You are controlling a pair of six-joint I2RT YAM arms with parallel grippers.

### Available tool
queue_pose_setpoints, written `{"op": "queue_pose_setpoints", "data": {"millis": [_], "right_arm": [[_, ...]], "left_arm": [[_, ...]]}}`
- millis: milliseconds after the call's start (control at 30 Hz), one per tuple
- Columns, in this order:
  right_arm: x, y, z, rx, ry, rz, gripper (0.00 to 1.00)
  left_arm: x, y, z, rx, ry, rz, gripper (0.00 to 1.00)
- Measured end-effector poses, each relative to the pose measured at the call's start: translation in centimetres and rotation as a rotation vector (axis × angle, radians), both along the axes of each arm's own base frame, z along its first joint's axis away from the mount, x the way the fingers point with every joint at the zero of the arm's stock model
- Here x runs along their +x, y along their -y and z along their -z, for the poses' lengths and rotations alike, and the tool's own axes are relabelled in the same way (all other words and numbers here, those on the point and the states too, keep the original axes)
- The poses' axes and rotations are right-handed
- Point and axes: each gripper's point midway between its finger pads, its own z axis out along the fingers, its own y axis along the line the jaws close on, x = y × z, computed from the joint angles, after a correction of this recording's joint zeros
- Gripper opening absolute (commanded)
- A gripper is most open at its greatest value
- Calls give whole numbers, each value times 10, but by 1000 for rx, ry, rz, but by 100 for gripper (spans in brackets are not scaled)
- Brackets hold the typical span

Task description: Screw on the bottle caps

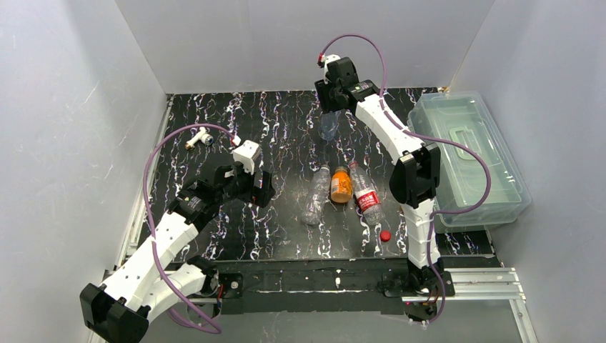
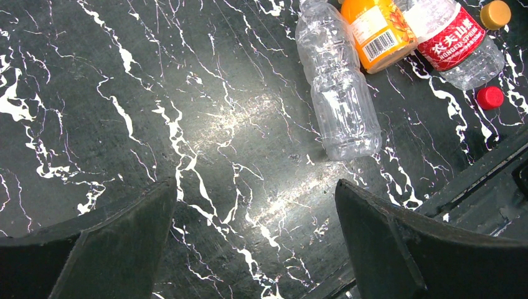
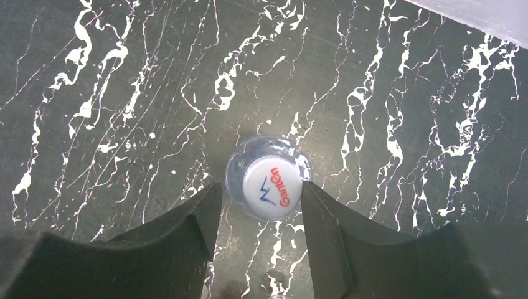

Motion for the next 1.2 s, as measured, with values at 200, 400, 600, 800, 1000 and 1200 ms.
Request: {"op": "queue_pose_setpoints", "data": {"millis": [200,400,600,800,1000,1200], "right_arm": [[0,-1,3,1,-7,-4,59],[0,-2,3,4,-9,-7,58],[-1,-3,5,8,-16,-11,55],[-1,-4,7,10,-20,-15,55],[-1,-4,7,9,-23,-16,59],[-1,-5,-5,22,-14,-6,76]], "left_arm": [[0,0,0,0,0,0,98],[0,0,0,0,0,0,98],[0,0,0,0,0,0,98],[0,0,0,0,0,0,98],[0,0,0,0,0,0,98],[2,0,7,2,-31,-22,98]]}}
